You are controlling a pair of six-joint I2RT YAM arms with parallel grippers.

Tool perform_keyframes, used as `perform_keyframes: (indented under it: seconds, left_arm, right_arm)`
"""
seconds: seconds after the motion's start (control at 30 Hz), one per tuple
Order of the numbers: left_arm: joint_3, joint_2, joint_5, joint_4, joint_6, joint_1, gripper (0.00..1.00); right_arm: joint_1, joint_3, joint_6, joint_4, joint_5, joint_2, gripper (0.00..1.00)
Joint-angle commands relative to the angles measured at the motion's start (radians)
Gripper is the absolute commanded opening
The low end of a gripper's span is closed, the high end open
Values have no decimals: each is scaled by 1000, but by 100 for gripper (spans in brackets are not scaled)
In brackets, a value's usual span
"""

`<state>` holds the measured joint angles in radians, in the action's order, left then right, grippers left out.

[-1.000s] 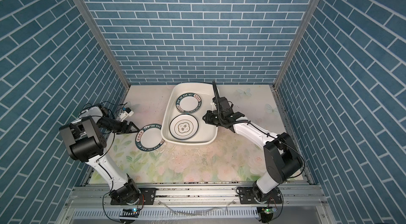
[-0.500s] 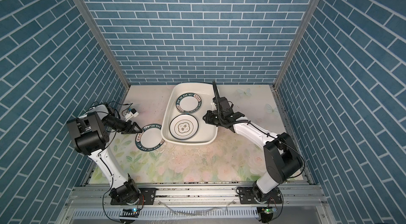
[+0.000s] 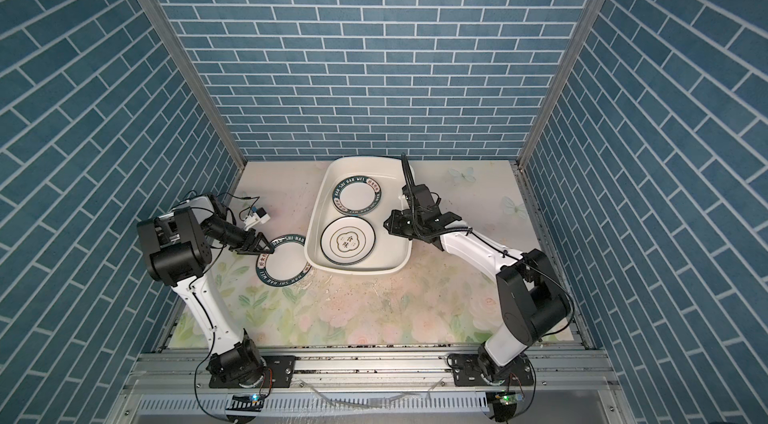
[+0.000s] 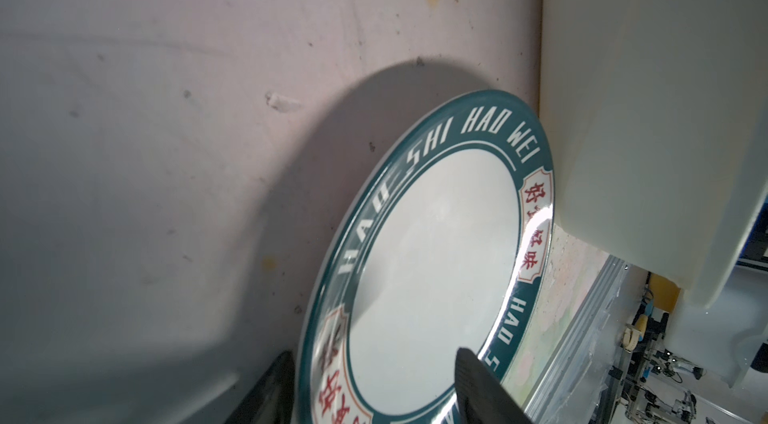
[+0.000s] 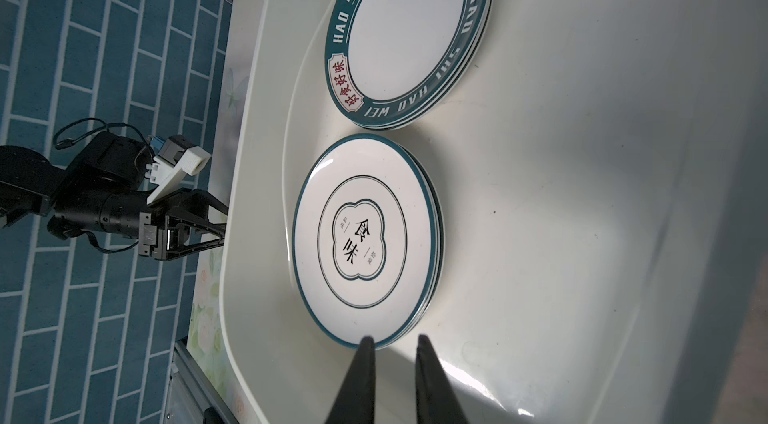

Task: Place the plates into the plastic bin on the countertop
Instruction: 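Close the left gripper on the green-rimmed plate's rim and tilt it up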

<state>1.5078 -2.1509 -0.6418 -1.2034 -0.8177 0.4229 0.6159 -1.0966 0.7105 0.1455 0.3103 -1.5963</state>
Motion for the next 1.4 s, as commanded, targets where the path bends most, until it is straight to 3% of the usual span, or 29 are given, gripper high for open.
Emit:
perform_keyframes:
  seconds: [0.0, 0.27, 0.67, 1.13, 1.37]
  left_arm:
    - [14, -30, 2, -37, -35, -6, 60]
    - [17, -38, 28, -30, -32, -7, 46]
    - [28, -49, 36, -44, -40, -7, 36]
    - [2, -33, 50, -37, -55, -6, 16]
    - [-14, -20, 57, -42, -70, -4, 14]
  right_arm:
    - [-5, -8, 18, 2, -2, -15, 19]
    - [-5, 0, 21, -1, -2, -12, 19]
    - [-4, 10, 35, -13, 1, -13, 19]
    - [-7, 13, 43, -24, 6, -17, 19]
    - [-7, 22, 48, -34, 7, -15, 19]
